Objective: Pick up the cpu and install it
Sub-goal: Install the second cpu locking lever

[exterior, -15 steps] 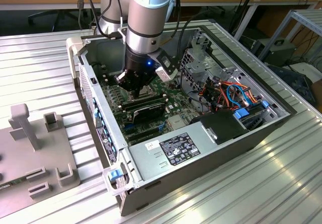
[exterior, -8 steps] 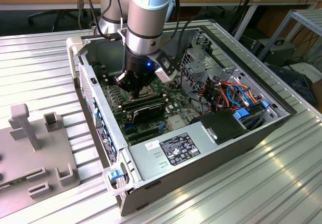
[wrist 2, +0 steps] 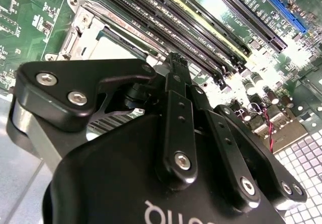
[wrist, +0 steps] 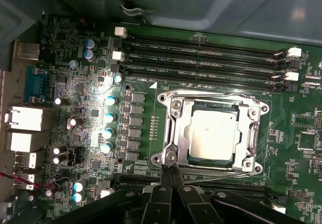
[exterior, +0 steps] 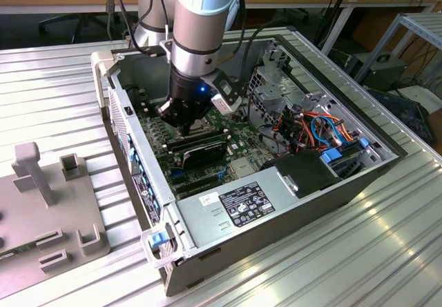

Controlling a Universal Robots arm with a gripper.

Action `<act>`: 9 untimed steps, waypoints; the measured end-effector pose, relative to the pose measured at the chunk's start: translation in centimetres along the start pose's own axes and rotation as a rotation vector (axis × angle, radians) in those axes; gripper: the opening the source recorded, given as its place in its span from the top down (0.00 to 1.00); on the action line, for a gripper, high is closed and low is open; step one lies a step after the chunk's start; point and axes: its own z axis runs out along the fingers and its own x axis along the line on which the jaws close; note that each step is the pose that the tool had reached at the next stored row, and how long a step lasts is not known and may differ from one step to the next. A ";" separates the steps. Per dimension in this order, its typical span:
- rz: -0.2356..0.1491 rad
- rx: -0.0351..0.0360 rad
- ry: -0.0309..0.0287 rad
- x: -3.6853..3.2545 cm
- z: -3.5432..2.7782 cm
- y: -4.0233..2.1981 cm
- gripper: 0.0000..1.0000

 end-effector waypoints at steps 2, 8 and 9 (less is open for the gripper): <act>0.000 0.0002 0.0002 0.03 0.05 0.00 0.89; 0.000 0.0001 0.0001 0.04 0.12 0.00 0.89; 0.000 0.0001 0.0001 0.04 0.12 0.00 0.89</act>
